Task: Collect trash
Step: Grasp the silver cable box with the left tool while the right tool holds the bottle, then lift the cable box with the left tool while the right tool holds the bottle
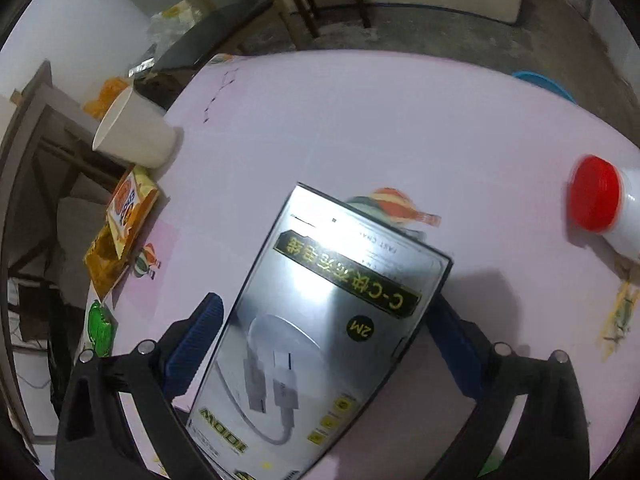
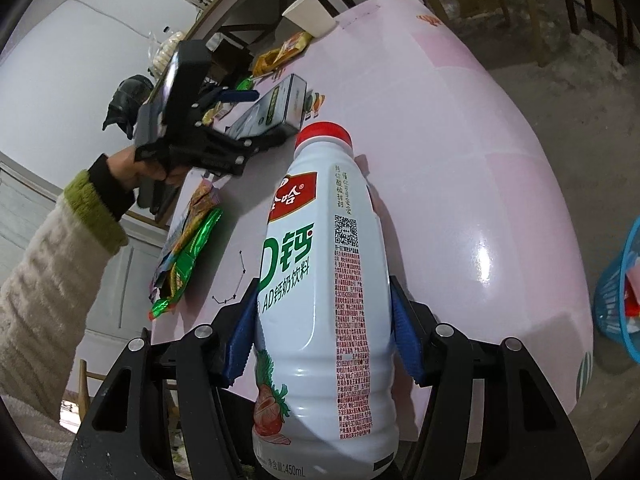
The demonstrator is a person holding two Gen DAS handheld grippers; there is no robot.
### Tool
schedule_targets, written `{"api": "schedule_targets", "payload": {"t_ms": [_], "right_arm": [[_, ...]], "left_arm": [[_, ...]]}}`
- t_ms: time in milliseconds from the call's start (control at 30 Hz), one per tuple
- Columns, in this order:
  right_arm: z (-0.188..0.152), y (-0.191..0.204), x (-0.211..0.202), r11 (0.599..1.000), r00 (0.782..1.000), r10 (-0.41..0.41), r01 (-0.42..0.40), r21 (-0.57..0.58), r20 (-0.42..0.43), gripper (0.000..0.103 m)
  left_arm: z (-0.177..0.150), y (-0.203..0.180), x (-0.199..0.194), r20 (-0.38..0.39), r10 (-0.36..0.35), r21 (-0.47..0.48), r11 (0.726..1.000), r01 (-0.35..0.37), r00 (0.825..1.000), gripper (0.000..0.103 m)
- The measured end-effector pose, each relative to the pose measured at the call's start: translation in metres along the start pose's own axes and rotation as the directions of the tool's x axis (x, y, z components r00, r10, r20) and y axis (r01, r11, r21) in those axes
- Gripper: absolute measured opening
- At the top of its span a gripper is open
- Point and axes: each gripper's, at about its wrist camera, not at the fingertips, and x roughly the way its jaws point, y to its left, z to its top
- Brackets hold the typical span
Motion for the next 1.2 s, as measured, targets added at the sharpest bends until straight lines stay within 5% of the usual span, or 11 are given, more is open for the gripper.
{"api": "schedule_targets", "payload": {"t_ms": [367, 567, 700, 767, 867, 1133, 1200], "right_arm": [[0.004, -0.005, 0.001, 0.999, 1.000, 0.014, -0.014, 0.042, 0.006, 0.057], [0.004, -0.005, 0.000, 0.999, 1.000, 0.013, -0.014, 0.052, 0.017, 0.057], [0.004, -0.008, 0.001, 0.998, 0.999, 0.022, -0.023, 0.066, 0.028, 0.057], [0.003, -0.008, 0.001, 0.997, 0.999, 0.019, -0.022, 0.070, 0.034, 0.057], [0.002, -0.008, 0.000, 0.997, 0.999, 0.016, -0.019, 0.073, 0.048, 0.057], [-0.003, -0.008, 0.000, 0.996, 0.997, 0.007, -0.013, 0.088, 0.073, 0.057], [-0.004, -0.008, -0.002, 0.996, 0.997, -0.003, -0.005, 0.093, 0.081, 0.057]], "left_arm": [[0.018, 0.053, 0.028, 0.016, -0.183, -0.218, 0.959, 0.182, 0.983, 0.098], [0.028, 0.056, 0.017, 0.085, -0.139, -0.247, 0.956, 0.156, 0.987, 0.093], [0.033, 0.057, -0.028, 0.237, -0.119, -0.267, 0.946, 0.182, 0.964, 0.092], [0.033, 0.057, -0.055, 0.323, -0.096, -0.286, 0.938, 0.194, 0.941, 0.092], [0.028, 0.051, -0.105, 0.481, -0.082, -0.311, 0.915, 0.257, 0.873, 0.091], [0.007, 0.020, -0.221, 0.756, -0.006, -0.333, 0.857, 0.392, 0.655, 0.089], [-0.001, 0.010, -0.249, 0.791, 0.021, -0.341, 0.845, 0.412, 0.612, 0.089]]}}
